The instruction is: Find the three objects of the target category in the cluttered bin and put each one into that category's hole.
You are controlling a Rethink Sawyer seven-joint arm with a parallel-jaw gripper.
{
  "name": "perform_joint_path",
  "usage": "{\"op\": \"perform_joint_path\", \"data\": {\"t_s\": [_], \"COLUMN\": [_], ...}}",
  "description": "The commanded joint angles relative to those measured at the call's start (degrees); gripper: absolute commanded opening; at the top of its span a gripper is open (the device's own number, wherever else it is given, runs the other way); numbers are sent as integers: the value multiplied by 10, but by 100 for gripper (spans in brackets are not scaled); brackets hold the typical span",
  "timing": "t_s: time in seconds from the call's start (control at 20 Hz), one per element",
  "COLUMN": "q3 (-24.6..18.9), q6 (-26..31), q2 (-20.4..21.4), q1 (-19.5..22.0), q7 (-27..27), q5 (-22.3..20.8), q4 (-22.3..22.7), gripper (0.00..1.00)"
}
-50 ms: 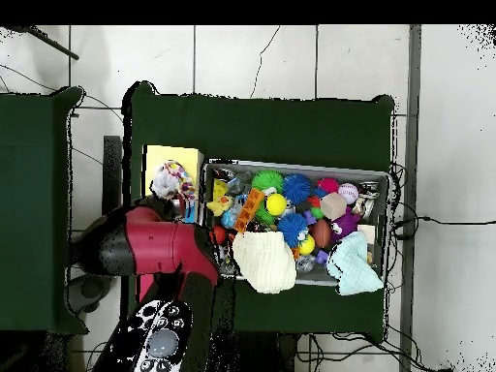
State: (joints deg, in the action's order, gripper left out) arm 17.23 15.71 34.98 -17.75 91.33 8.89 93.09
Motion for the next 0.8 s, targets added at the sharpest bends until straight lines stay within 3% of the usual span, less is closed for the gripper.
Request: {"op": "perform_joint_path", "data": {"t_s": [0.05,0.35,0.8], "q3": [-16,-20,-17], "q6": [43,44,47], "q2": [7,-6,-3], "q1": [-1,-2,-6], "q7": [136,133,132], "q5": [34,47,56], "q4": [-32,-59,-58], "gripper": [0,0,0]}}
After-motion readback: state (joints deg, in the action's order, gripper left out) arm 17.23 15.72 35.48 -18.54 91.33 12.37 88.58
